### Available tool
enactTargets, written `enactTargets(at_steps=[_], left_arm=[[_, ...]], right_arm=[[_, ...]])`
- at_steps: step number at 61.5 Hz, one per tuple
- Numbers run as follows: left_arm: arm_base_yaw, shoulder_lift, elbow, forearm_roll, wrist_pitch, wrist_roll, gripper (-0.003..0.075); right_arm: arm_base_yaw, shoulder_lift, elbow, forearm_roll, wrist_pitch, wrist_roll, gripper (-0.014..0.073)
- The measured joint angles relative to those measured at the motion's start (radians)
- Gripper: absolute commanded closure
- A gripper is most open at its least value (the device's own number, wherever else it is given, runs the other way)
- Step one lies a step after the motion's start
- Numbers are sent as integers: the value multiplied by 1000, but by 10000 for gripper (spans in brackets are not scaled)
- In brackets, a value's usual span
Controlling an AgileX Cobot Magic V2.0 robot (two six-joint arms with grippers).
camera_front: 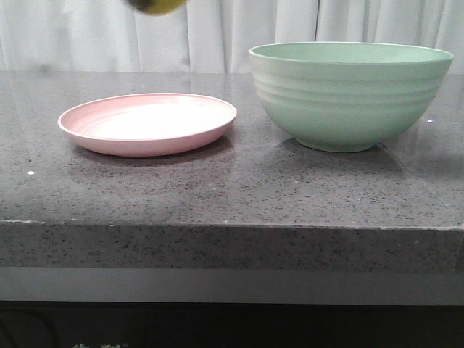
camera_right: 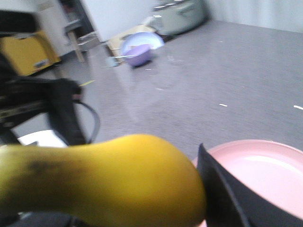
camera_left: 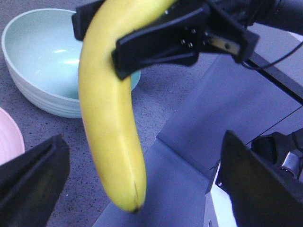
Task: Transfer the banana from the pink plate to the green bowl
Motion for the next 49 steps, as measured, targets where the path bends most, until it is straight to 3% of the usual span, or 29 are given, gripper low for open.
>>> enactTargets(at_steps=[11, 23, 31, 49], left_arm=[[0, -2, -4, 5, 7, 0, 101], [0, -2, -4, 6, 7, 0, 101], [0, -2, -4, 6, 7, 0, 101], [0, -2, -4, 6, 7, 0, 101]], right_arm=[[-127, -17, -88, -223, -44, 254, 422], [-159, -14, -189, -515, -120, 511, 422], [-159, 9, -210, -598, -193, 568, 422], [-159, 127, -210, -612, -281, 580, 401]])
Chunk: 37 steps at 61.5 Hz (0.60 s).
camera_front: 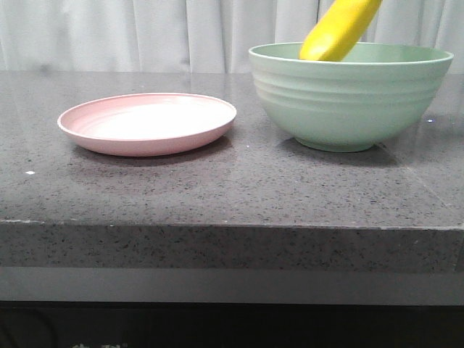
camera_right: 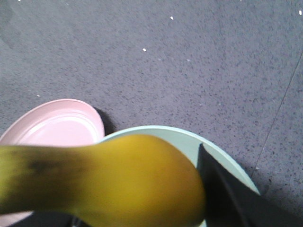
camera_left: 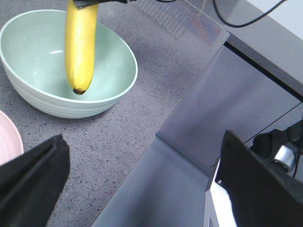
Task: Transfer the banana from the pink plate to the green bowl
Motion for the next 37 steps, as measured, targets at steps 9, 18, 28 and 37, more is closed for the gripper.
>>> enactTargets(at_steps=[9, 18, 28, 37], left_arm=[[0, 0, 0, 0, 0, 0, 101], [0, 0, 0, 0, 0, 0, 101], [0, 0, 0, 0, 0, 0, 101], [0, 0, 0, 0, 2, 0, 101]], right_arm=[[0, 57, 0, 0, -21, 0, 223], [0, 88, 0, -2, -29, 2, 15], [0, 92, 0, -17, -41, 4, -10], [0, 65, 0, -96, -41, 20, -10]])
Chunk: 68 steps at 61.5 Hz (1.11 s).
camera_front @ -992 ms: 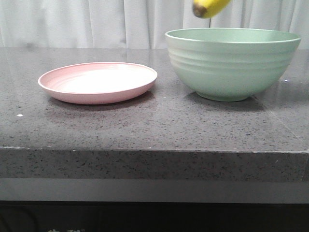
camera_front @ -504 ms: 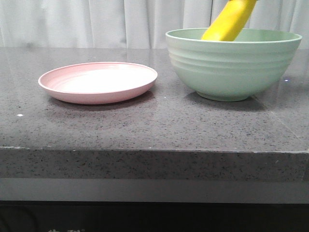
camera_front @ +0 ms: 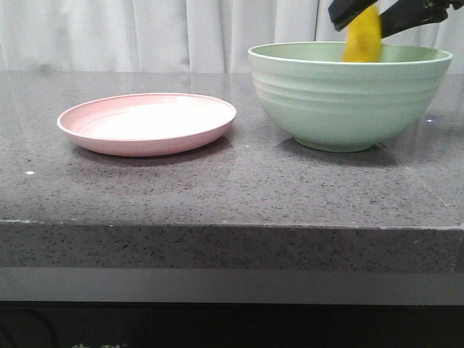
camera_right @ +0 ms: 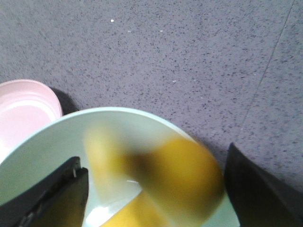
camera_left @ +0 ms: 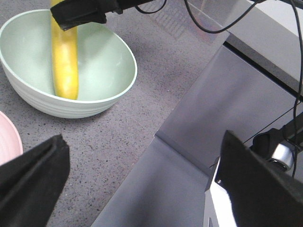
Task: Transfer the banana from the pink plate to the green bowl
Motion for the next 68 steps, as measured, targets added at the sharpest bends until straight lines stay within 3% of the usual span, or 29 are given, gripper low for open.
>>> enactTargets(at_steps=[10, 21, 31, 42, 54, 68], left_arm=[[0, 0, 0, 11, 0, 0, 101], [0, 0, -2, 100, 0, -68, 101], [0, -7, -38, 341, -11, -277, 102], [0, -73, -62, 663, -25, -526, 106], [0, -238, -3, 945, -61, -754, 164], [0, -433, 105, 1067, -76, -881, 185]], right_arm=[[-2, -86, 0, -153, 16, 120, -7], [-2, -235, 0, -364, 127, 343, -7], [-2, -375, 0, -501, 295, 497, -7], [-2, -515, 78, -642, 355, 608, -7], [-2, -679, 208, -702, 377, 681, -7], [-2, -883, 370, -702, 387, 708, -7]])
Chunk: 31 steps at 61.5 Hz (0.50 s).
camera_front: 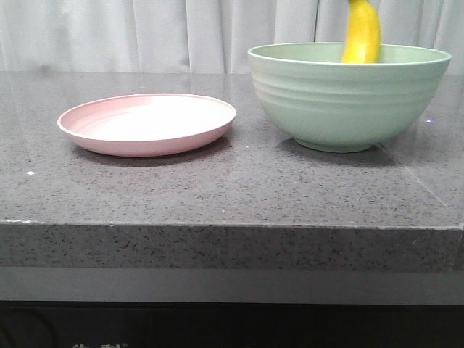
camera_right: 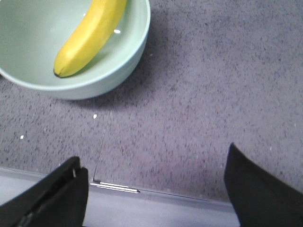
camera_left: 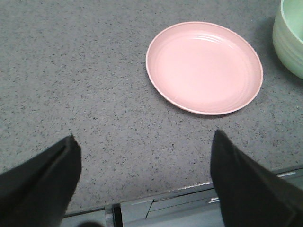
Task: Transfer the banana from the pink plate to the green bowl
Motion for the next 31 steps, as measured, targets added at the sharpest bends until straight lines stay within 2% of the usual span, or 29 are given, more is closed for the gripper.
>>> enactTargets(at_steps=[17, 31], left_arm=[[0, -180, 149, 9, -97, -35, 185], [0, -219, 193, 9, -142, -35, 185]], right_arm=[[0, -282, 134, 15, 15, 5, -7], [0, -440, 165, 17, 17, 5, -7]])
